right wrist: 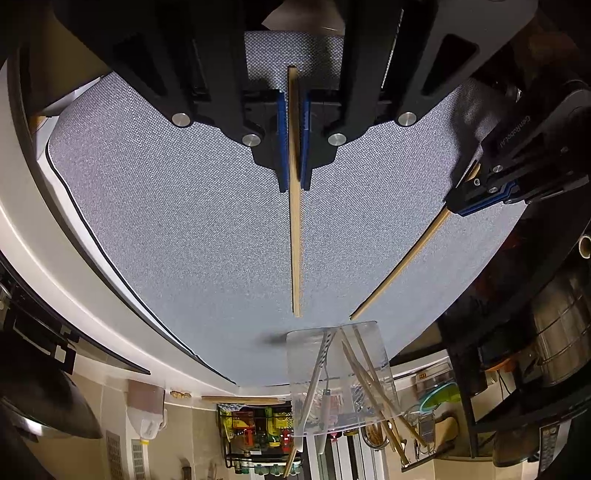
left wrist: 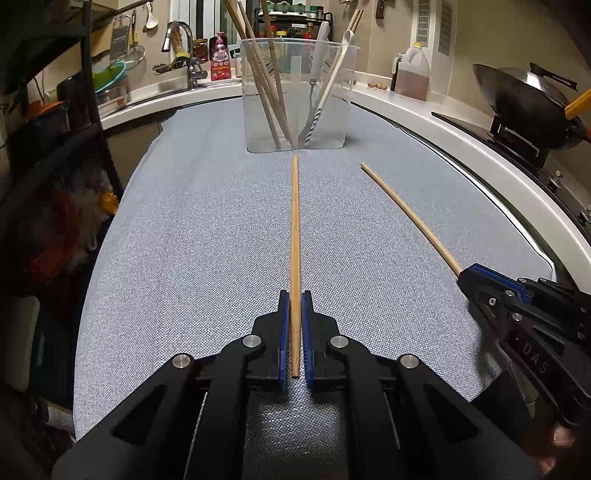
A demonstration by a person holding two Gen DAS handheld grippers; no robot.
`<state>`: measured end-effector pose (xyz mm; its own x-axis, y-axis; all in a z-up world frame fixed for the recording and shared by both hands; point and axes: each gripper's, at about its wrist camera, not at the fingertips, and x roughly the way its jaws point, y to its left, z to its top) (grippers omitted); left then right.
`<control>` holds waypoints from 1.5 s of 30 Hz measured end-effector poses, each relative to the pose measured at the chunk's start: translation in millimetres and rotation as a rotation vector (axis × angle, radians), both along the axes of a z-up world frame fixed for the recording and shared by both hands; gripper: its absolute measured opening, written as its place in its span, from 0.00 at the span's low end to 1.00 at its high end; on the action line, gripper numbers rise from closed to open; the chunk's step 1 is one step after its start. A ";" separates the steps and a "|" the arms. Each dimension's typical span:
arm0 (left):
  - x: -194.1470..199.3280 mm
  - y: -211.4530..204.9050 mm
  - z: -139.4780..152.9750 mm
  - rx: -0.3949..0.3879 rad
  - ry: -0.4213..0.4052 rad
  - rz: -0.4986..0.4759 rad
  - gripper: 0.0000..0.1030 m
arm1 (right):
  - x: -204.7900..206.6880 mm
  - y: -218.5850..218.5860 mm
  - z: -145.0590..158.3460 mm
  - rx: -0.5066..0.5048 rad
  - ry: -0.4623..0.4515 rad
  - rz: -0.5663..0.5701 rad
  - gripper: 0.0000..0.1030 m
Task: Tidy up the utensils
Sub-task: 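Close the left tool on a wooden chopstick while the right tool grasps the other, then lift both held chopsticks upright and carry them over the clear container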
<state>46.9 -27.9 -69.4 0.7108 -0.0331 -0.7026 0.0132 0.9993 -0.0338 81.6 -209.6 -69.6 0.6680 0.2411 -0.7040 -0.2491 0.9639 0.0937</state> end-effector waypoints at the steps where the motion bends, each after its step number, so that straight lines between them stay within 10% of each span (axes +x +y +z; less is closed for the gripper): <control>1: 0.3 0.0 0.2 0.001 0.001 0.000 0.06 | -0.1 -0.1 0.0 0.000 -0.001 0.000 0.06; 28: -23.6 1.1 40.9 -0.009 -0.148 -0.009 0.06 | -22.0 -20.2 71.4 0.020 -0.162 -0.018 0.06; 45: -4.7 21.0 144.8 -0.040 -0.287 -0.048 0.06 | 8.6 -29.8 154.5 0.097 -0.254 0.008 0.06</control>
